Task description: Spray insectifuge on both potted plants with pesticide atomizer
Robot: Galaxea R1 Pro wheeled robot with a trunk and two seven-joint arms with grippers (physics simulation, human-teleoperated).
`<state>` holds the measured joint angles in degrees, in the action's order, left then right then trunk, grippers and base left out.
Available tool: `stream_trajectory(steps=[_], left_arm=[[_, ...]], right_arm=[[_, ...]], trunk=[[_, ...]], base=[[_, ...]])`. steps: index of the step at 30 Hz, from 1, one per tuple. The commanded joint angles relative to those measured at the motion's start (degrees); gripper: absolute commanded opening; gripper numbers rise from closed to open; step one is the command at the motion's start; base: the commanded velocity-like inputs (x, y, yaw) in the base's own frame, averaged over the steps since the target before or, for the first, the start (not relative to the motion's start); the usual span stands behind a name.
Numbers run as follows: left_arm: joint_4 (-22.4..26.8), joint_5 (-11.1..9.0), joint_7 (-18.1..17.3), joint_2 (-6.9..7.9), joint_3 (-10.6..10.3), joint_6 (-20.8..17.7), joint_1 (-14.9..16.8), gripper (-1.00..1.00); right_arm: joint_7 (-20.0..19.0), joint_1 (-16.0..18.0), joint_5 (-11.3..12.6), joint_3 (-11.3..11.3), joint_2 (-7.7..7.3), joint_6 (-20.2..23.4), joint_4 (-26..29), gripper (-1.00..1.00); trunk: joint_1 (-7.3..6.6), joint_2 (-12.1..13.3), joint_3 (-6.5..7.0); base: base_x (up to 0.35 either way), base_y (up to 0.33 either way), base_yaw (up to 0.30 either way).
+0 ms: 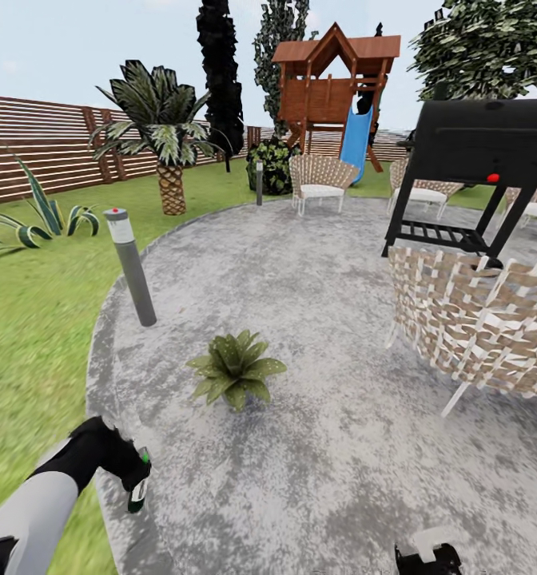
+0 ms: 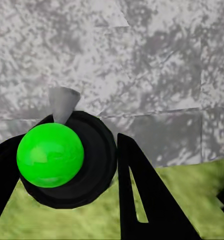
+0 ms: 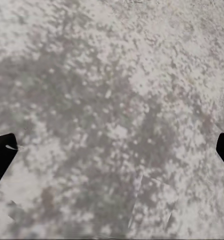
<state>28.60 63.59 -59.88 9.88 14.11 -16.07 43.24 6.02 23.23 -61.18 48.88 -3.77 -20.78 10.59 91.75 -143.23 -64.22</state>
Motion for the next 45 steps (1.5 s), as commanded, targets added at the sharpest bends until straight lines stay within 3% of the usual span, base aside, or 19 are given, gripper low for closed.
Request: stream_trajectory(steps=[1, 2, 4, 6, 10, 13, 15, 19, 27, 37, 38, 42, 45], left_arm=[[-0.9, -0.1, 0.2, 0.00, 0.6, 3.1, -0.1, -1.00], [-1.5, -0.3, 0.4, 0.00, 0.7, 5.4, -0.2, -1.00], [-2.7, -0.4, 0.7, -0.12, 0.8, 12.6, -0.2, -1.00], [-3.1, -0.5, 0.5, -0.24, 0.8, 16.8, -0.3, -1.00], [-4.1, -0.3, 0.2, -1.08, 0.4, 19.6, -0.3, -1.00], [-6.3, -0.2, 0.1, -1.91, 0.3, 22.8, -0.3, -1.00], [-6.9, -0.3, 0.0, -2.47, 0.3, 25.7, -0.3, -1.00], [-5.6, 0.1, -0.8, -1.58, 0.2, 25.1, 1.1, -1.00], [-6.2, -0.3, -0.7, -1.96, 0.0, 25.1, 1.3, -1.00], [-8.2, -0.3, -0.8, -4.20, -0.2, 26.6, 1.3, -1.00], [-9.2, -0.3, -0.8, -6.54, -0.2, 27.5, 1.3, -1.00], [-11.9, -0.3, -1.9, -8.08, -0.2, 28.8, 1.3, -1.00], [-12.6, -0.3, -3.7, -8.77, -0.2, 28.9, 1.3, -1.00]], right_arm=[[-1.0, 0.1, -1.6, -1.3, -0.01, -0.2, 0.5, 1.00], [-2.5, 0.2, -2.1, -2.4, -0.01, -0.2, 1.0, 1.00], [-10.5, 0.9, -2.7, -5.5, -0.01, -0.2, 3.7, 1.00], [-18.2, 1.8, -2.9, -6.6, 0.04, -0.2, 6.5, 1.00], [-34.9, 4.8, -3.0, -7.3, 0.07, -0.2, 11.1, 1.00], [-41.5, 6.7, -3.0, -8.3, 0.07, -0.1, 12.2, 1.00], [-43.1, 7.6, -3.0, -9.9, 0.31, -0.1, 12.6, 1.00], [-43.8, 8.9, -3.3, -11.1, 1.62, 0.0, 12.7, 1.00], [-43.9, 10.3, -3.4, -11.2, 3.80, 0.0, 12.1, 1.00], [-45.0, 10.3, -4.2, -14.2, 4.74, -0.2, 12.3, 1.00], [-50.4, 10.3, -4.1, -23.6, 5.50, -0.2, 12.7, 1.00], [-54.1, 10.3, -4.0, -23.7, 8.17, -0.2, 15.0, 1.00], [-56.9, 10.3, -4.0, -23.7, 11.06, -0.2, 15.6, 1.00]], trunk=[[-0.05, 0.0, -0.04], [-0.05, 0.0, -0.04], [-0.05, 0.0, -0.04], [-0.05, 0.0, -0.04], [-0.05, 0.0, -0.04], [-0.05, 0.0, -0.04], [-0.05, 0.0, -0.04], [-0.05, 0.0, -0.04], [-0.05, 0.0, -0.04], [-0.05, 0.0, -0.04], [-0.05, 0.0, -0.04], [-0.05, 0.0, -0.04], [-0.05, 0.0, -0.04]], base=[[-0.325, 0.000, 0.000], [-0.325, 0.000, 0.000], [-0.311, 0.000, 0.000], [-0.169, 0.000, 0.000], [-0.028, 0.000, 0.000], [-0.002, 0.000, 0.000], [0.000, 0.000, 0.000], [0.000, 0.000, 0.000], [0.000, 0.000, 0.000], [0.000, 0.000, 0.000], [0.000, 0.000, 0.000], [0.000, 0.000, 0.000], [0.000, 0.000, 0.000]])
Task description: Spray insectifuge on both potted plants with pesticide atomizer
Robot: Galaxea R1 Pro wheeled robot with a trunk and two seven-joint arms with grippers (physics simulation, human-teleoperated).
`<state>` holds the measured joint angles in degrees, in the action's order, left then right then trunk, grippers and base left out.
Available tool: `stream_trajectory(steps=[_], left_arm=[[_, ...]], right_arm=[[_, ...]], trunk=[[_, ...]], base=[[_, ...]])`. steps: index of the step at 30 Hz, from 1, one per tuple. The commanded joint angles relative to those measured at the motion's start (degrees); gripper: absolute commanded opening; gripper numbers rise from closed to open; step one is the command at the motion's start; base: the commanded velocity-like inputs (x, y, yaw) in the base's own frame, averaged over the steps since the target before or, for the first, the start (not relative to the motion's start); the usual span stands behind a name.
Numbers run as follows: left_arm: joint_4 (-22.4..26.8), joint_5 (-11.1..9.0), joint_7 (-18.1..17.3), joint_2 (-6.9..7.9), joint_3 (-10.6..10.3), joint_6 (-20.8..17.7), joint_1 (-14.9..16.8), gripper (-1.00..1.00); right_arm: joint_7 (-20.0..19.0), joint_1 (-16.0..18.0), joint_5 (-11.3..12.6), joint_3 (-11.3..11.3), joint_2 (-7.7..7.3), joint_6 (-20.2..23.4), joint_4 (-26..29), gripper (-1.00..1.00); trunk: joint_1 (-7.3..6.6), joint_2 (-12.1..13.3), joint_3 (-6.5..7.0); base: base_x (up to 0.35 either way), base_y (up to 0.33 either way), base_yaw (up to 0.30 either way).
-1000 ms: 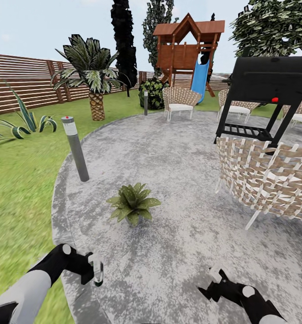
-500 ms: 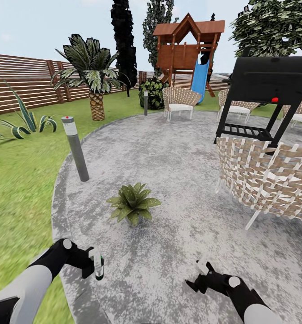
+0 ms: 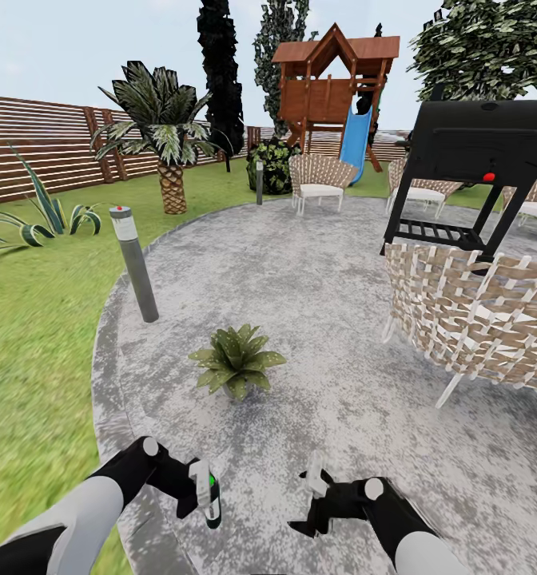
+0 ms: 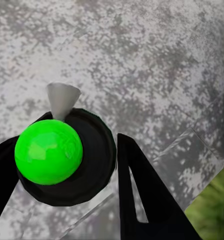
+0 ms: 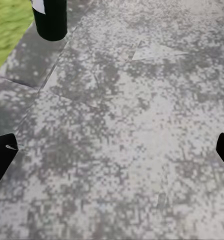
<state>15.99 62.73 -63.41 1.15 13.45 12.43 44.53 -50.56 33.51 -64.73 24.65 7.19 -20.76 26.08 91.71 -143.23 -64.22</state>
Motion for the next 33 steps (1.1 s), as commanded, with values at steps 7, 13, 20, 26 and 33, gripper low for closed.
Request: stream_trajectory(steps=[7, 13, 20, 26, 33], left_arm=[[-0.1, 0.6, -1.4, -0.93, 0.5, 0.3, 0.0, -1.00], [-0.1, 1.2, -2.7, -0.91, 0.4, -0.1, 0.0, -1.00], [-0.1, 1.2, -2.7, -0.92, -1.0, -0.1, 0.0, -1.00], [-0.1, 1.2, -2.7, -0.91, -1.2, -0.3, 0.0, -1.00], [-0.1, 0.9, -2.6, -0.92, -1.1, -0.3, 0.0, -1.00]], right_arm=[[-1.6, 0.1, -0.4, 0.5, 2.63, -0.2, 0.1, 1.00], [-1.6, 0.4, -0.5, 0.5, 2.81, -0.2, 0.1, 1.00], [-2.2, 1.1, -0.5, -0.6, 2.81, -0.2, 0.2, 1.00], [-4.3, 1.4, -0.3, -4.2, 2.81, -0.2, 3.1, 1.00], [-4.4, 2.5, 2.6, -4.3, 2.81, -0.2, 3.8, 1.00]], trunk=[[-0.01, 0.0, -0.05], [-0.01, 0.0, -0.05], [-0.01, 0.0, -0.05], [-0.01, 0.0, -0.05], [-0.01, 0.0, -0.05]], base=[[0.000, 0.000, 0.000], [0.000, 0.000, 0.000], [0.000, 0.000, 0.000], [0.000, 0.000, 0.000], [0.000, 0.000, 0.000]])
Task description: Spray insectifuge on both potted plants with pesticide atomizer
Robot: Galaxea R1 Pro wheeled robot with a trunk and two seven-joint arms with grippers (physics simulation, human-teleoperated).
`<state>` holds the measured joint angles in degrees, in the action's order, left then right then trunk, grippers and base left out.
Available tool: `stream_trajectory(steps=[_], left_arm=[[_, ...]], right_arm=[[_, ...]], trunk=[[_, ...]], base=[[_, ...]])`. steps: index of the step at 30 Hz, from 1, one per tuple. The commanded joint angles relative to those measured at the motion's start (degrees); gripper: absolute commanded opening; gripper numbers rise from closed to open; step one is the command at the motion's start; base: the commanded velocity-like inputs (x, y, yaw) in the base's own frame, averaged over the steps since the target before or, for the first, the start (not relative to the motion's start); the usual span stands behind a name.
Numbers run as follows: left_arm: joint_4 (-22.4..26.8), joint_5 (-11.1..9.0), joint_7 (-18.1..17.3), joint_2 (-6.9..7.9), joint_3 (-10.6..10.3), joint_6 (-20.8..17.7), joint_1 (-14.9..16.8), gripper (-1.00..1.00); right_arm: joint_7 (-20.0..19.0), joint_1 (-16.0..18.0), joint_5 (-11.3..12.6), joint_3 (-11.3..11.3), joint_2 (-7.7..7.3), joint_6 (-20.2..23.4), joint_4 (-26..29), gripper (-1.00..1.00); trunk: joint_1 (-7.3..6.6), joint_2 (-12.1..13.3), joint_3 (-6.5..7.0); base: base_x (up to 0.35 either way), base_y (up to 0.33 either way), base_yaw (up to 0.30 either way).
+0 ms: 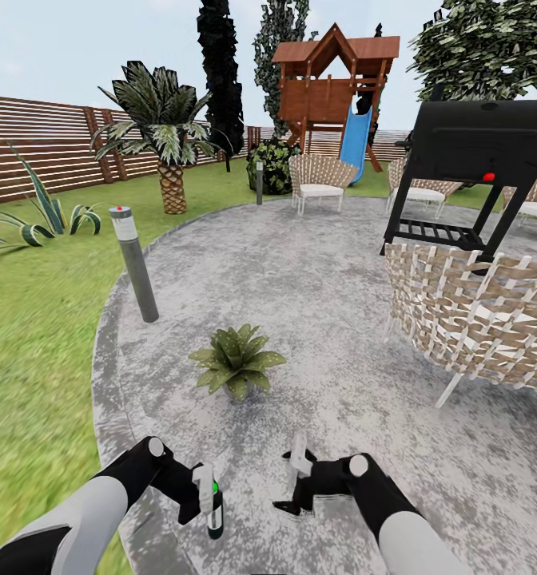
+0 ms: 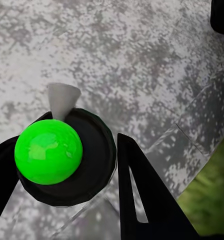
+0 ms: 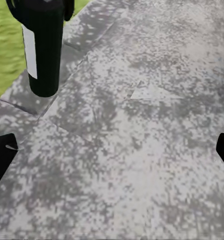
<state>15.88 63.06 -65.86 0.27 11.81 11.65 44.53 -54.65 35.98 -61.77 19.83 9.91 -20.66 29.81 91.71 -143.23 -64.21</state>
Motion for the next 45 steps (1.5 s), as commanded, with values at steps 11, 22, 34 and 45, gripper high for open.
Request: stream_trajectory(steps=[11, 22, 34, 45], left_arm=[[0.2, 0.2, 0.5, -0.51, 0.9, 0.4, 0.0, -1.00], [1.0, -1.4, 1.3, -1.52, 1.3, 0.2, 0.1, -1.00], [1.0, -1.1, 2.9, -1.40, 1.6, -0.2, -1.1, -1.00], [1.3, -1.1, 6.1, -2.26, 1.8, -0.1, -1.1, -1.00]], right_arm=[[-3.9, 2.1, 6.7, 0.4, 0.09, -0.3, 0.0, 1.00], [-4.1, 2.1, 6.7, 0.3, 0.09, -0.3, -0.5, -1.00], [-4.0, 2.3, 6.9, 0.1, 0.09, -0.3, -0.8, -1.00], [-4.1, 2.3, 6.9, -3.3, 0.09, -0.3, -2.4, -1.00]], trunk=[[-0.01, 0.0, -0.05], [-0.01, 0.0, -0.05], [-0.01, 0.0, -0.05], [-0.01, 0.0, -0.05]], base=[[0.000, 0.000, 0.000], [0.000, 0.000, 0.000], [0.000, 0.000, 0.000], [0.000, 0.000, 0.000]])
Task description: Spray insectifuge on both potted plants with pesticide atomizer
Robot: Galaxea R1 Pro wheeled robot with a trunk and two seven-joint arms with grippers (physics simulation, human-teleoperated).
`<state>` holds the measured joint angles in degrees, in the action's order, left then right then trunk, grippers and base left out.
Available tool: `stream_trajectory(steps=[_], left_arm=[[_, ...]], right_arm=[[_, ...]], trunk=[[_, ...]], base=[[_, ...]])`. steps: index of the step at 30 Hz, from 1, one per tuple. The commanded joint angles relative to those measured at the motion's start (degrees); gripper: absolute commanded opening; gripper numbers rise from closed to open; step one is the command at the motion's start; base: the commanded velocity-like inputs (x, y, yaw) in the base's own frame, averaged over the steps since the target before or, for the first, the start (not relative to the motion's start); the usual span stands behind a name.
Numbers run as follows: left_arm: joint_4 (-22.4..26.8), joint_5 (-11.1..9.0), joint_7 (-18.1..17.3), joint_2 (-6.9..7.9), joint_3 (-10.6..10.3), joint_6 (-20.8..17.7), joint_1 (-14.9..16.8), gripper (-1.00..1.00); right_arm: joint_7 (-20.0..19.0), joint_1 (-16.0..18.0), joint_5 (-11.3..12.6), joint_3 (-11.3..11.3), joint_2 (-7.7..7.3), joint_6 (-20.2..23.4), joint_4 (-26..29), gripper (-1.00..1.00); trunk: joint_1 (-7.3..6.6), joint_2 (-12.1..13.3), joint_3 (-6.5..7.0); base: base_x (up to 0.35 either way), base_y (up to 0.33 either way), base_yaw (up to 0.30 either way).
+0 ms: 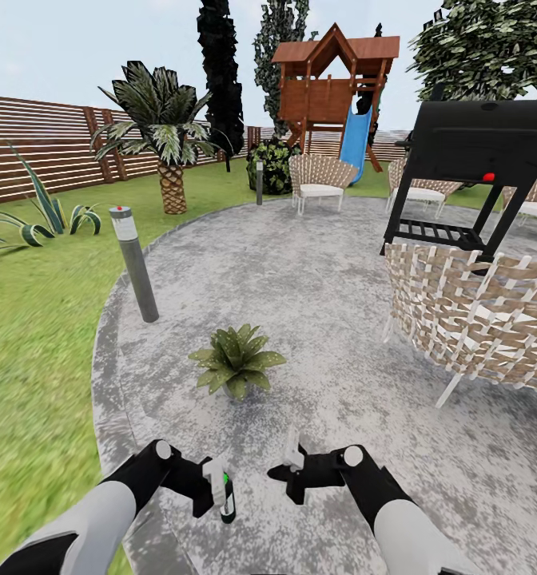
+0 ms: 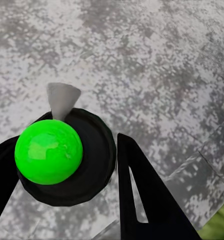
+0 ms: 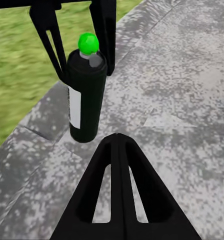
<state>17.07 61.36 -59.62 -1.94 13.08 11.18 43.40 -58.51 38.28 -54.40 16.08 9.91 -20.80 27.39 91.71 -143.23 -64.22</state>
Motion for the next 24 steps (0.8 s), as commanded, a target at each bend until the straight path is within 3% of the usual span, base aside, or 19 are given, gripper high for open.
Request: stream_trajectory(steps=[1, 4, 8, 14, 22, 24], left_arm=[[0.1, 0.6, -0.1, -0.07, 0.5, 0.4, 0.0, -1.00], [0.1, 0.6, 0.8, -0.08, 0.6, 0.4, 0.0, -1.00], [0.1, 0.6, 1.1, -0.08, 0.5, 0.4, 0.0, -1.00], [-0.5, 0.6, 1.2, -0.08, 0.4, 0.8, 0.0, -1.00], [-3.2, 0.4, 1.1, -0.21, 0.4, 1.2, -0.1, -1.00], [-3.3, -0.5, 0.9, -0.31, 0.4, 1.2, -0.1, -1.00]], right_arm=[[-0.3, 0.0, -0.4, 0.4, 0.08, -0.2, 0.1, -1.00], [-0.5, 0.1, -0.4, 0.4, 0.08, -0.2, 0.1, -1.00], [-3.5, 0.3, -0.3, 0.4, 0.08, -0.2, 0.7, -1.00], [-4.3, 0.6, 4.3, 0.3, 0.08, -0.2, 0.9, -1.00], [-4.3, 0.6, 4.6, 0.3, 0.08, -0.2, 0.8, -1.00], [-4.3, 0.6, 4.6, 0.3, 0.08, -0.2, 0.8, -1.00]], trunk=[[-0.01, 0.0, -0.05], [-0.01, 0.0, -0.05], [-0.01, 0.0, -0.05], [-0.01, 0.0, -0.05], [-0.01, 0.0, -0.05], [-0.01, 0.0, -0.05]], base=[[0.000, 0.000, 0.000], [0.000, 0.000, 0.000], [0.000, 0.000, 0.000], [0.000, 0.000, 0.000], [0.000, 0.000, 0.000], [0.000, 0.000, 0.000]])
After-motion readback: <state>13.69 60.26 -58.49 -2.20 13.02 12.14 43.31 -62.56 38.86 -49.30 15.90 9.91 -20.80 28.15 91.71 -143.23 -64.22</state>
